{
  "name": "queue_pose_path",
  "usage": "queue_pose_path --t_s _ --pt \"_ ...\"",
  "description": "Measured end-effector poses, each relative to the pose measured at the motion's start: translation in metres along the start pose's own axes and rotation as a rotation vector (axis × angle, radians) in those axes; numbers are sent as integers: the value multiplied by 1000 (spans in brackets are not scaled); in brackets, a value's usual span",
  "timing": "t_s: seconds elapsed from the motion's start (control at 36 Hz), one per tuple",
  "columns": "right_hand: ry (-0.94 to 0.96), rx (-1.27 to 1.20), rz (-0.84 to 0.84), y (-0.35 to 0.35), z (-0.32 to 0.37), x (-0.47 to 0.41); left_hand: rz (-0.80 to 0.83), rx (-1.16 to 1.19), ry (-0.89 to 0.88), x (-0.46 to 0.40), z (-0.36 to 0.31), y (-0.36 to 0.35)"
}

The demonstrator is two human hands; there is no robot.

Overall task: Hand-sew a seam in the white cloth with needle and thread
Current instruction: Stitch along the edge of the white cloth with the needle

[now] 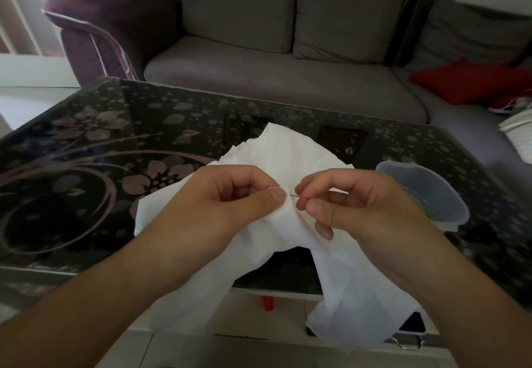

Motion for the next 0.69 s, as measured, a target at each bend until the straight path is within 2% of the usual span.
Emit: queue_pose_path --t_s 0.33,0.69 --pt "111 38 -57 -6 5 4 57 53 67 2 -3 -5" --pt "177 36 -132 -14 7 6 37 47 99 1 0 -7"
Point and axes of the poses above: each hand's wrist, its own x-axis away from the middle knuckle, its own y-axis out of the back of the hand, z = x × y, the point moved 1 cm from there along -x, towards the middle knuckle, and after that the axes turned 8 degrees about z, right-handed, at the moved point
